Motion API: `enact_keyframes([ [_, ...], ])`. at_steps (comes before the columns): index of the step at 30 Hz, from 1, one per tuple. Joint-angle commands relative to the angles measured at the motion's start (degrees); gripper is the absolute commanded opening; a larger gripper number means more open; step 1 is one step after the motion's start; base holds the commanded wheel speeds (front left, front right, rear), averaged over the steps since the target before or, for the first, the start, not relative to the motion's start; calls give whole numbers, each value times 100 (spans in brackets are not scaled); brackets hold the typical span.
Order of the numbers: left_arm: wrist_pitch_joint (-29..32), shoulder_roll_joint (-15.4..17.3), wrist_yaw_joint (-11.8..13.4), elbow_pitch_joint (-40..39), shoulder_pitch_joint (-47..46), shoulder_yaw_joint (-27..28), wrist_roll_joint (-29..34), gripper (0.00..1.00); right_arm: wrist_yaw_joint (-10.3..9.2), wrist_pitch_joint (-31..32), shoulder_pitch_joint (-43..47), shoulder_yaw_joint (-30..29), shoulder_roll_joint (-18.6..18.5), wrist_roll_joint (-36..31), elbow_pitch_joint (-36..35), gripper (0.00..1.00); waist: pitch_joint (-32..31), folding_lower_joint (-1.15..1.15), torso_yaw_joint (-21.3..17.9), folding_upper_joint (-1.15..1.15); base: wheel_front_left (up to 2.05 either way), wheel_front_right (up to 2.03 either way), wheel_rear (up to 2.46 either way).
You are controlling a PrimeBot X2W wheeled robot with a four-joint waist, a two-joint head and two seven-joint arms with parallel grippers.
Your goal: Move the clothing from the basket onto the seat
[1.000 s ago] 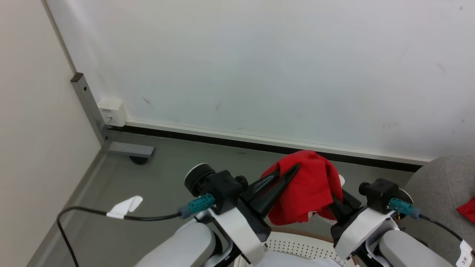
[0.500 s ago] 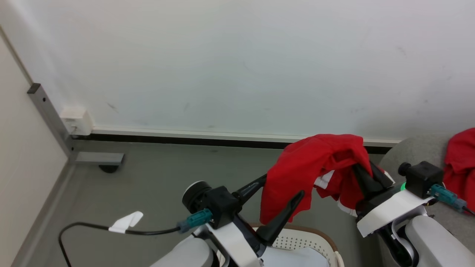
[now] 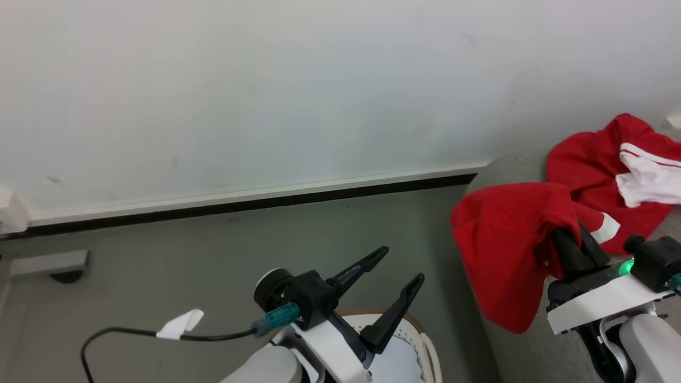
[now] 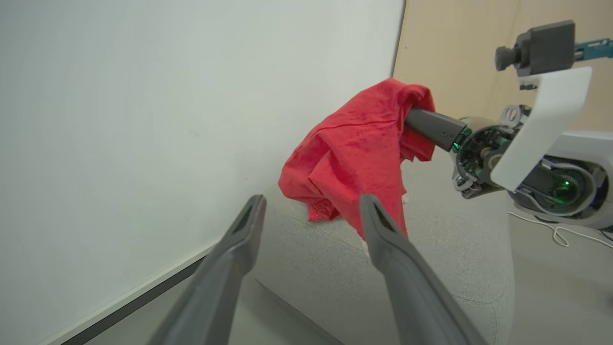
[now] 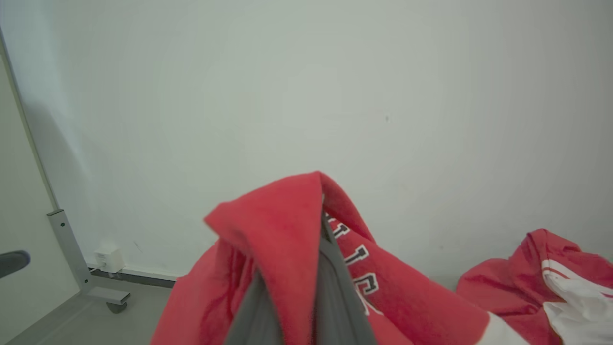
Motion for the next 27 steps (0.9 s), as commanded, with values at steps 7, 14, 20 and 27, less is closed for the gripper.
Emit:
enact_keyframes([
  [7, -20, -28, -33, 17, -31, 220, 154, 100, -13, 1, 187, -407, 26, -148, -305, 0, 376, 0, -928, 0, 0, 0, 0],
  [14, -17, -76, -117, 80, 106, 542, 361, 100, -13, 1, 464, -636, 116, -180, -600, 0, 572, 0, -1403, 0, 0, 0, 0],
  [20, -17, -154, -207, 128, 156, 706, 584, 100, -13, 1, 630, -792, 174, -238, -739, 0, 658, 0, -1686, 0, 0, 0, 0],
  [27, -18, -229, -292, 189, 166, 792, 714, 100, -13, 1, 679, -914, 226, -283, -809, 0, 726, 0, -1799, 0, 0, 0, 0],
])
